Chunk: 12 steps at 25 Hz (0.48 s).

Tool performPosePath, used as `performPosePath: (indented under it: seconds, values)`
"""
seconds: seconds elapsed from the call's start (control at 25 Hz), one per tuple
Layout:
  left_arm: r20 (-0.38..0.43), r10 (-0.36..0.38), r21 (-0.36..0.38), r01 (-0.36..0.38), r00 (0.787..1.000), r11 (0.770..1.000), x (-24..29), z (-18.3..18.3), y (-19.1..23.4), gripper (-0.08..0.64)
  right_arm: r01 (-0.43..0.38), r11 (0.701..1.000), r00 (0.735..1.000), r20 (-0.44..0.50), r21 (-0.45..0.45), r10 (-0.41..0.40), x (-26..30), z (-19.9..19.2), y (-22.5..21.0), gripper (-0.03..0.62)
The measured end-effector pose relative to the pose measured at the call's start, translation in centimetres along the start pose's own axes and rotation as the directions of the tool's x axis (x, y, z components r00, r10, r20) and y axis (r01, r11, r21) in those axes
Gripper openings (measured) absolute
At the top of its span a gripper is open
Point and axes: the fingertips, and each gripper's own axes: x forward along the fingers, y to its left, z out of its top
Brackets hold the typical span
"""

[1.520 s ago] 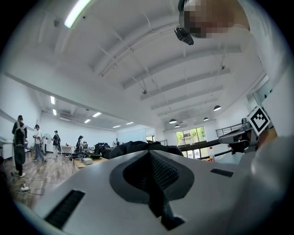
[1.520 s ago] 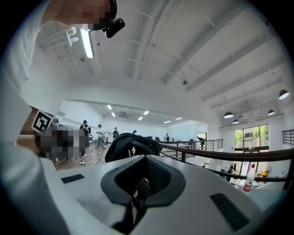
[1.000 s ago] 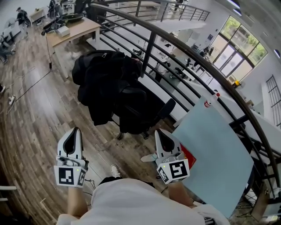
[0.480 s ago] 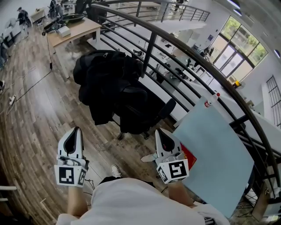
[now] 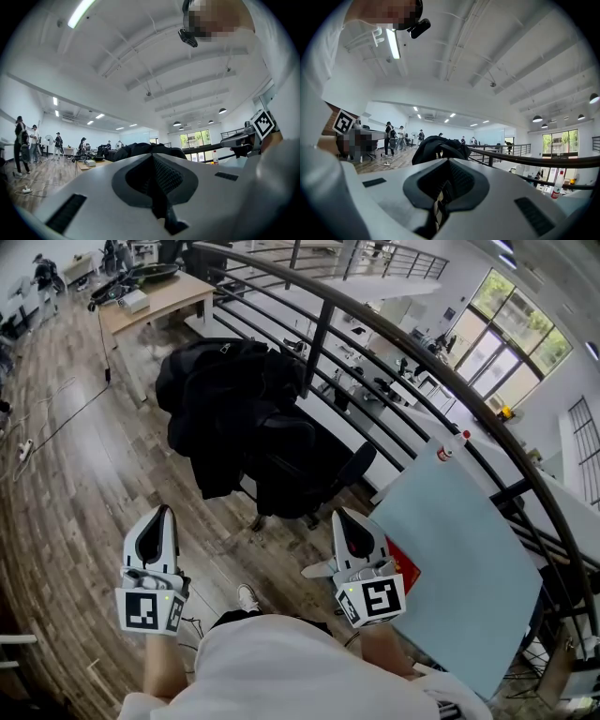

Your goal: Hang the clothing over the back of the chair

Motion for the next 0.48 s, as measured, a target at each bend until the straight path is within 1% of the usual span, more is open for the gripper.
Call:
performPosePath:
  seconds: [0.48]
  values:
    - [-0.011, 0.009, -0.002, -0.009, 1.000, 1.000, -1.3, -0.1, 0.5, 0.023, -0.022, 1.000, 1.000, -0.002, 0.005, 0.022, -0.1, 0.0, 1.4, 0.015]
